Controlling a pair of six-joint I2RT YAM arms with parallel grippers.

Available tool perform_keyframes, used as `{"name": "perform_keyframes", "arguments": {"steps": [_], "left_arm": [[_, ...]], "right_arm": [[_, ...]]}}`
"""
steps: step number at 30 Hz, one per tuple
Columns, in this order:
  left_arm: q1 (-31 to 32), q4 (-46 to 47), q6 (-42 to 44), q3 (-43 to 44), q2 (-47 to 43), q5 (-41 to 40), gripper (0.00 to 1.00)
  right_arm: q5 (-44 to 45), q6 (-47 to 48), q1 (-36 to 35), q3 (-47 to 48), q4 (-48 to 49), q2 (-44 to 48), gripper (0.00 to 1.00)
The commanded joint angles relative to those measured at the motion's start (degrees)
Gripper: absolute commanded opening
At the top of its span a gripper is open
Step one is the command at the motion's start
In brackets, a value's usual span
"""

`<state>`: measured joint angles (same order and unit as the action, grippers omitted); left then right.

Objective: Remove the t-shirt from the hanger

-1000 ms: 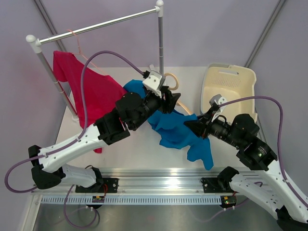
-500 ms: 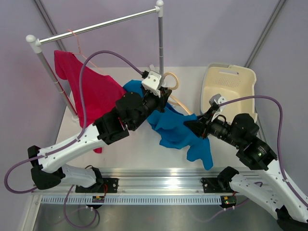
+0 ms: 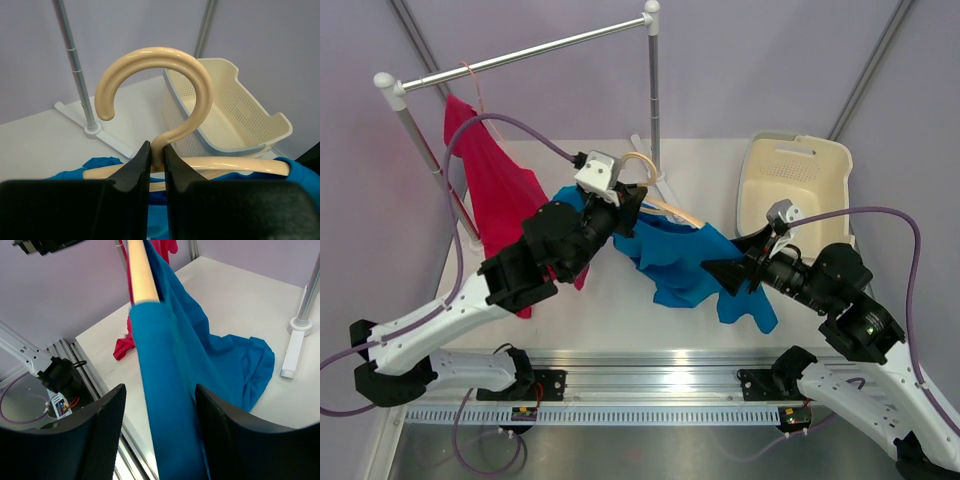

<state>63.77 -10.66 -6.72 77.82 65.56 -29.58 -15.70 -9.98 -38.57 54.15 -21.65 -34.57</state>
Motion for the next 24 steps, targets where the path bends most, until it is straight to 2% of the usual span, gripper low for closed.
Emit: {"name": "perform_keyframes", "arguments": {"steps": [1,7,10,11,12,13,15,17,19,24], "left_arm": [[0.2,4.2,-0.6,0.0,-5.1,-5.6,0.00],[0.2,1.1,-0.2,-0.4,-7.2,-7.7,0.00],[0.2,0.2,0.4,-0.7,-7.8,-9.8,0.00],[0.2,-0.1,0.6,-0.7,-8.0,-11.0,0.00],[0.2,-0.1,0.6,-0.7,-8.2,-11.4,0.00],[0.2,-0.1,0.7,-0.8,-8.4,-11.5,0.00],[0.1,-0.9,0.5,-1.1,-9.5,-12.1,0.00],[0.2,-0.9,0.7,-2.1,-10.8,-14.2,0.00],[0.1,-1.9,1.4,-1.7,-12.2,-17.9,0.00],[0.1,-5.7,0.8,0.9,-15.0,-20.3,0.00]], "right_arm": [[-1.0,-1.0,0.1,-0.9,-1.5,1.3,0.66],[2.3,-1.3,0.2,-3.4,-2.9,4.5,0.79],[4.4,-2.7,0.1,-4.2,-4.0,5.2,0.78],[5.2,-3.4,0.1,-5.3,-3.6,5.7,0.67],[5.7,-3.4,0.1,-5.3,-3.2,6.0,0.67],[6.1,-4.0,0.1,-6.2,-3.1,6.4,0.52],[9.4,-4.9,0.1,-7.2,-3.2,7.3,0.32],[15.2,-6.8,0.1,-7.7,-3.3,8.5,0.00],[22.9,-7.9,0.1,-7.0,-4.8,8.4,0.00],[31.6,-10.1,0.1,-3.0,-7.7,5.7,0.00]]}}
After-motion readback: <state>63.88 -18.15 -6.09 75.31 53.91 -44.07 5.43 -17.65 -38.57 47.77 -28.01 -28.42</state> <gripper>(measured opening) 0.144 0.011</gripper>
